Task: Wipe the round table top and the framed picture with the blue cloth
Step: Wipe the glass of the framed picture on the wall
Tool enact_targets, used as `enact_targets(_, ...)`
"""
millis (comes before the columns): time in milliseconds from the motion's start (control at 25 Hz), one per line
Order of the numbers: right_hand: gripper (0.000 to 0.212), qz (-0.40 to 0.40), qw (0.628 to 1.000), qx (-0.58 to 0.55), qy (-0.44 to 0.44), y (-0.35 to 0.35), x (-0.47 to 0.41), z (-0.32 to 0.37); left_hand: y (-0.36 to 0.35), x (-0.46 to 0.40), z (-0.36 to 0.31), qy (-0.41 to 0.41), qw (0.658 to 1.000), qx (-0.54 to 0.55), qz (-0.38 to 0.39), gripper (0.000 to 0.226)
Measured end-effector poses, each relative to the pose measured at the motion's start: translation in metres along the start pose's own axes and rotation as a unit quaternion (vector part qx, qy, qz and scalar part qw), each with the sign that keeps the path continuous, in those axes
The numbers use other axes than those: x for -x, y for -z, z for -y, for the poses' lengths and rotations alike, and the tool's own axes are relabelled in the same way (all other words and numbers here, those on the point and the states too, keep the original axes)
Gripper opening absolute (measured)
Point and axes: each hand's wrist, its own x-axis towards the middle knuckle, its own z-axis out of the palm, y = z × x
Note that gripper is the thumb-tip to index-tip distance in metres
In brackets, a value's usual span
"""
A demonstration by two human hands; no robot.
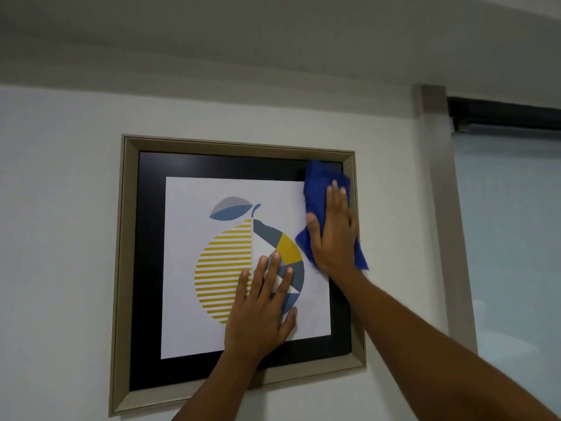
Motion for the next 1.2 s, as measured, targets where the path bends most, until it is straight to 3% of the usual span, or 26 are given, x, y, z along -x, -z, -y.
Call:
enact_targets(200,0.067,0.025,1.000,0.013,-0.001,0.001,0.152,-0.027,0.000,-0.001,0.000,0.001,1.000,0.003,0.007,0.075)
enact_targets(280,0.068,0.042,0.999,0.032,-0.001,0.003,0.175,-0.032,0.002,0.000,-0.001,0.003,1.000,0.001,0.017,0.074)
enact_targets(440,0.066,0.047,0.998,0.033,0.013,0.006,0.135,-0.020,0.006,-0.001,-0.001,0.003,1.000,0.008,0.012,0.074)
enact_targets(680,0.069,0.020,0.999,0.027,0.024,0.002,-0.006,0.002,-0.002,0.000,0.000,0.002,1.000,0.001,-0.002,0.076)
enact_targets(800,0.068,0.000,1.000,0.012,0.010,-0.003,-0.020,0.003,-0.003,0.000,0.000,0.000,1.000,-0.004,-0.011,0.075)
enact_targets(1080,0.068,0.048,0.999,0.020,-0.003,0.001,0.153,-0.029,-0.002,0.000,0.000,-0.006,1.000,-0.010,-0.018,0.075)
enact_targets(1200,0.068,0.076,0.996,0.038,-0.013,0.005,0.183,-0.033,-0.001,0.000,0.000,-0.004,1.000,-0.016,-0.010,0.075)
